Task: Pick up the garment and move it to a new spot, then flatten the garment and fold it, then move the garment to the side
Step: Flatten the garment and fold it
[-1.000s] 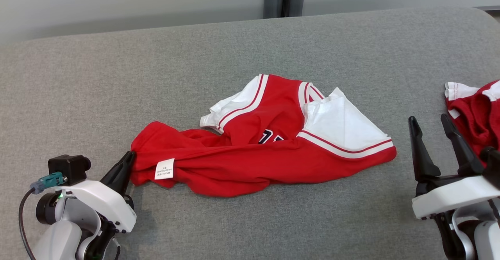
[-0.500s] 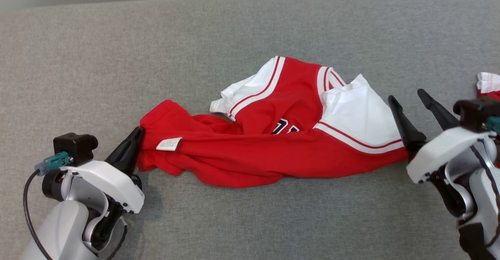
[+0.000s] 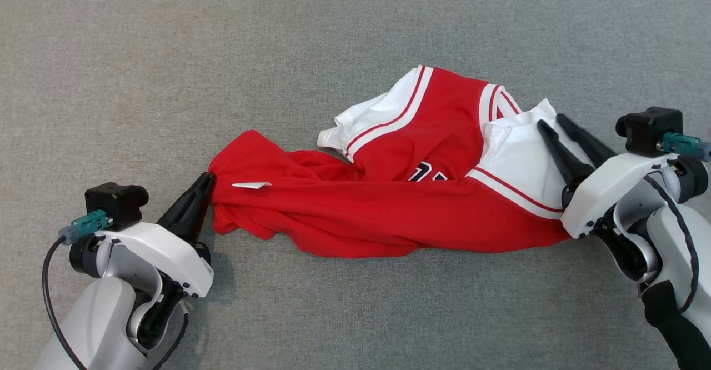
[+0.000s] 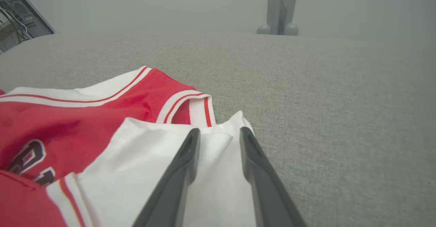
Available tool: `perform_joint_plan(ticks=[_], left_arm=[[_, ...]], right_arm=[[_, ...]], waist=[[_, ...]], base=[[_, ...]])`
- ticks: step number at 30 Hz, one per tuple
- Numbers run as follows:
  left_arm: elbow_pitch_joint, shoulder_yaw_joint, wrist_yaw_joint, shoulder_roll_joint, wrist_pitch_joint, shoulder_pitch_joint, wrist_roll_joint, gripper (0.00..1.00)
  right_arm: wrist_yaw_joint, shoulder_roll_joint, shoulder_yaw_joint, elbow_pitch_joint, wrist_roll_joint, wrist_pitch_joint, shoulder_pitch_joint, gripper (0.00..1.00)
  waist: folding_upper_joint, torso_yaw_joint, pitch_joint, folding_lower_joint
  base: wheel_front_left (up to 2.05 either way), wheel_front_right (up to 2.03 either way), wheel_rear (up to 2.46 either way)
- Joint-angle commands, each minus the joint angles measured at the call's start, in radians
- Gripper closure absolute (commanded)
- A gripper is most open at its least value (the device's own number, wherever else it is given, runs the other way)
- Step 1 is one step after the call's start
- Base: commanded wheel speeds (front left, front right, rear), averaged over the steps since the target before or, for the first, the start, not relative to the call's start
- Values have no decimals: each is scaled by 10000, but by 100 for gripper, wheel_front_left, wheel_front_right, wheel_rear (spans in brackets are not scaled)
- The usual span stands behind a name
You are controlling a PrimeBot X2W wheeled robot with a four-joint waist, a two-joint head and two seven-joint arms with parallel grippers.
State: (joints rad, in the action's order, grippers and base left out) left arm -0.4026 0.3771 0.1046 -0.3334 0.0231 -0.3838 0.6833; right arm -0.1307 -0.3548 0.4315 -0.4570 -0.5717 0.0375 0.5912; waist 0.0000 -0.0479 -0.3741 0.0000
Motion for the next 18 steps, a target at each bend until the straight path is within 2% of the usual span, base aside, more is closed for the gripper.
perform_joint_plan(ticks=[1,7,12,18], left_arm=[[-46,-14,22,-38,84,-188,-33,100],[64,-116,-96,13,588,-251,-118,100],[635,-332,-354,-91,1045,-368,-243,100],[1927,-713,-865,-297,1273,-333,-319,100]], right_arm=[[-2,-72,70,-82,-112,-66,93,100],[-2,-149,120,-186,-538,-813,206,100],[-2,-139,-610,292,-574,-1926,-6,100],[0,83,-1793,1646,-72,-2659,-369,100]], waist=[[0,-10,11,0],[0,-41,74,0],[0,33,325,0],[0,274,761,0]], base=[[0,0,0],[0,0,0],[0,0,0],[0,0,0]])
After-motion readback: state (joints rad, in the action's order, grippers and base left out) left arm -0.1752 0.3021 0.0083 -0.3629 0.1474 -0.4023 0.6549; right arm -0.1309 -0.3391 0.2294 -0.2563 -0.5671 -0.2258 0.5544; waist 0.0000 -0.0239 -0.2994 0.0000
